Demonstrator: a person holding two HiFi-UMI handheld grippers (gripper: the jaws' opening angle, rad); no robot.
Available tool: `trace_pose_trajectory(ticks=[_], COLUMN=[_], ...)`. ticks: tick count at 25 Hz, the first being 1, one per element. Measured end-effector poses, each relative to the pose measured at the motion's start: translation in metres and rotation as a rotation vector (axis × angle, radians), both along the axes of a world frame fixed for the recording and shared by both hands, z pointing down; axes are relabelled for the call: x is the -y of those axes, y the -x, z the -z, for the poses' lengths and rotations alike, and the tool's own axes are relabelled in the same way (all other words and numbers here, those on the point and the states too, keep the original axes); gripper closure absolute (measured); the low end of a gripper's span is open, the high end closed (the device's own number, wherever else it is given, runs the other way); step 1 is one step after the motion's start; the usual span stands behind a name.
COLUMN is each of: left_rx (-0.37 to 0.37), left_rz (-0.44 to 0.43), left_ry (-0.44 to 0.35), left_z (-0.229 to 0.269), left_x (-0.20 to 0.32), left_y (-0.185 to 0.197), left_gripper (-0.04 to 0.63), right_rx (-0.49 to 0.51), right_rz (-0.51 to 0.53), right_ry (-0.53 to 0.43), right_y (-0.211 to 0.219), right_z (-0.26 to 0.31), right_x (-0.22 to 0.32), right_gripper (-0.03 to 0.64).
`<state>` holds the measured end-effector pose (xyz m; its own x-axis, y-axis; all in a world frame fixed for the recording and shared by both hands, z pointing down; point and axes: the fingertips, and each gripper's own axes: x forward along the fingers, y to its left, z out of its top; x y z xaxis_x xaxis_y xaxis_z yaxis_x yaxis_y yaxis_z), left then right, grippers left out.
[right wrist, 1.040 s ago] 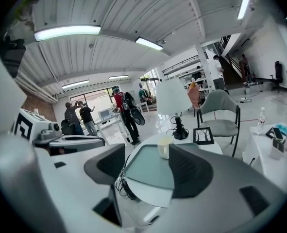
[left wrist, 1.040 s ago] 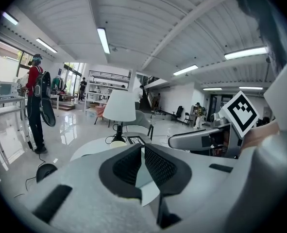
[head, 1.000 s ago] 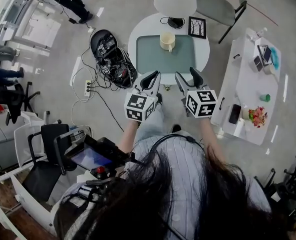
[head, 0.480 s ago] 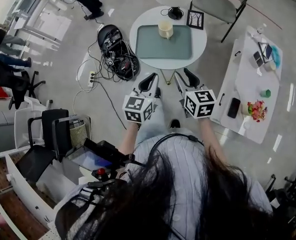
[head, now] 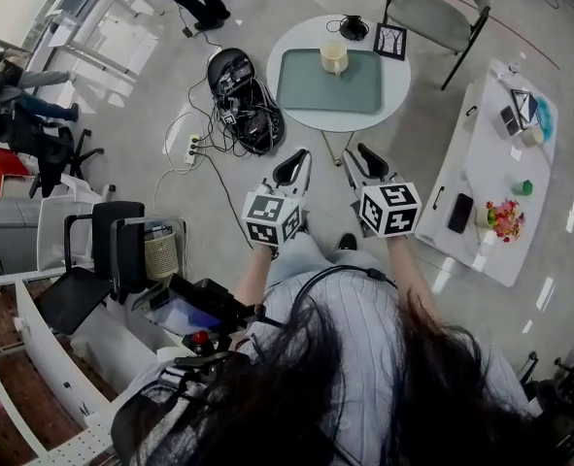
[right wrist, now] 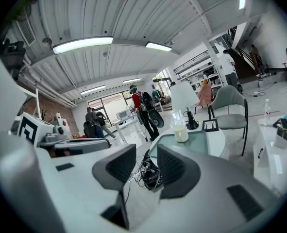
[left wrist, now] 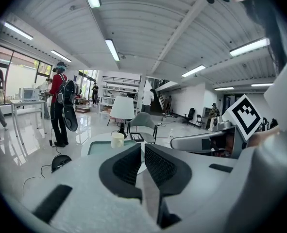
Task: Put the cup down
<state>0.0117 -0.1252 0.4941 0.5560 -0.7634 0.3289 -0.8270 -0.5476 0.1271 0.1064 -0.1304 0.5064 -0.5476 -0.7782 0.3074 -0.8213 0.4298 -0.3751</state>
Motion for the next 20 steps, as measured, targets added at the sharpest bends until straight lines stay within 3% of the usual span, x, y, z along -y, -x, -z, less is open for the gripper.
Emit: trace_pose_trajectory(ticks=[10,20], left_rx=[0.035,0.001], left_rz=[-0.029,-0.062], left_ry=[0.028,0.026], left_z=[-0.009,-0.009], left_x=[-0.026,-0.061], left_y=[0.012,0.057], left_gripper=[0.578,0.578], right_rx=[0.009,-0.016], right_rz=[-0.018,-0.034], right_ry=[0.051,0.048], right_y=[0.011,0.065], right_z=[-0.016,-0.011], right_x=[-0.021,-0.062], right_gripper=[0.486,0.506])
